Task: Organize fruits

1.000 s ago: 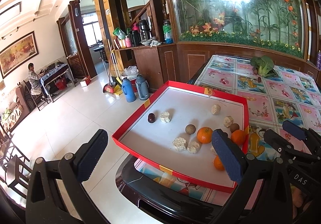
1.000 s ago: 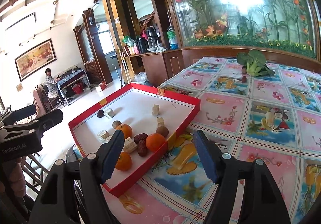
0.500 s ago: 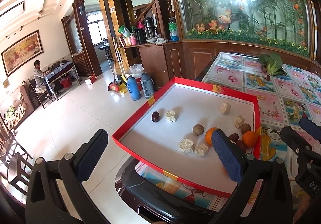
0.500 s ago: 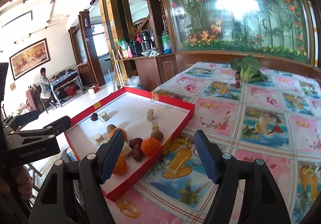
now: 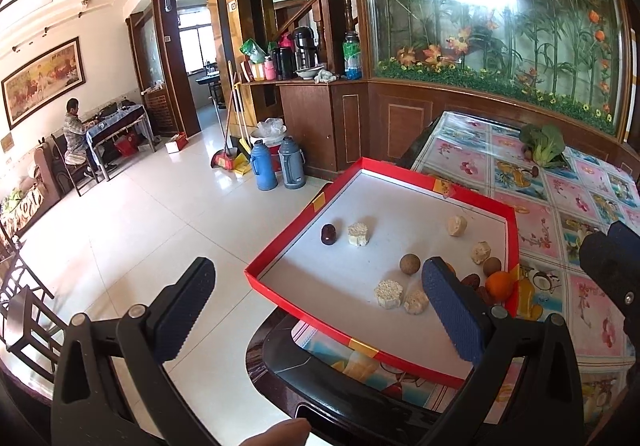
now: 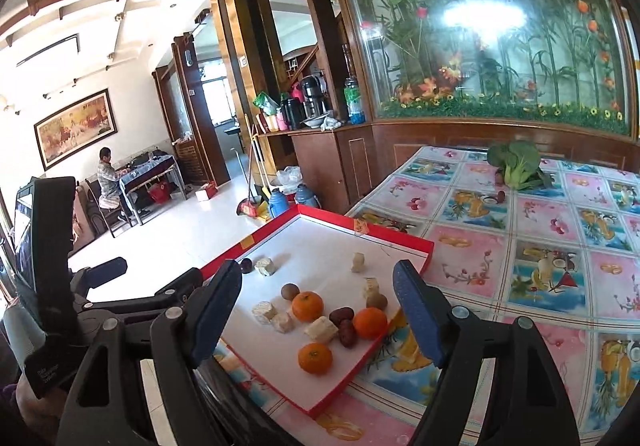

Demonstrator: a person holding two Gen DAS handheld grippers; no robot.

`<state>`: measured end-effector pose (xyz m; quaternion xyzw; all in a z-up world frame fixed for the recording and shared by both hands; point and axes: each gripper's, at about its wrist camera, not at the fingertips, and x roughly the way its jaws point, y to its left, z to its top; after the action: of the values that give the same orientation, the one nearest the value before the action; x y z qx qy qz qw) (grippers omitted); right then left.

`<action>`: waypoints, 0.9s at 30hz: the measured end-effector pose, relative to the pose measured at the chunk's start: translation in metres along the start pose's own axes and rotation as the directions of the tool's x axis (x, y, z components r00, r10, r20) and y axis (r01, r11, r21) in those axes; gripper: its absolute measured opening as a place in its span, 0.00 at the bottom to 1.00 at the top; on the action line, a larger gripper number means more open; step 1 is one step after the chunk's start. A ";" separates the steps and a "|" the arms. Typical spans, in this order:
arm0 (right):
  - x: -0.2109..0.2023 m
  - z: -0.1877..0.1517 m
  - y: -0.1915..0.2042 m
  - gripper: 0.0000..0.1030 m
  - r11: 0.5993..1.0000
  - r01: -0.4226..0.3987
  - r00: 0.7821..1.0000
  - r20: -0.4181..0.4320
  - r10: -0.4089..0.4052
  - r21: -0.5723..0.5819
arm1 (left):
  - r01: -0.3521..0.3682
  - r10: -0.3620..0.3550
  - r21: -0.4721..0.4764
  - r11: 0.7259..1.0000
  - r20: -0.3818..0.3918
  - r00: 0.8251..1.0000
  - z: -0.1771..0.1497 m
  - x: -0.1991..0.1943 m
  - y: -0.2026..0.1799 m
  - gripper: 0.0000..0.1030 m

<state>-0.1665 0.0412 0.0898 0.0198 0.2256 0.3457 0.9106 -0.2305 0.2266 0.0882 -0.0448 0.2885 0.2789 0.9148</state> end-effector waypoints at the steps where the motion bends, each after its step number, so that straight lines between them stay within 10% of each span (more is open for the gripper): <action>1: 0.000 0.000 0.002 0.76 1.000 0.003 1.000 -0.004 -0.003 0.000 | 0.001 -0.001 -0.004 1.000 0.000 1.000 0.001 -0.002 0.002 1.00; 27: -0.003 -0.005 0.010 0.76 1.000 0.005 1.000 0.006 -0.005 -0.031 | -0.008 0.009 -0.010 1.000 0.073 0.997 0.009 -0.037 0.011 1.00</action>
<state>-0.1772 0.0466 0.0881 0.0062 0.2178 0.3468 0.9123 -0.2571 0.2205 0.1164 -0.0377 0.2539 0.2856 0.9233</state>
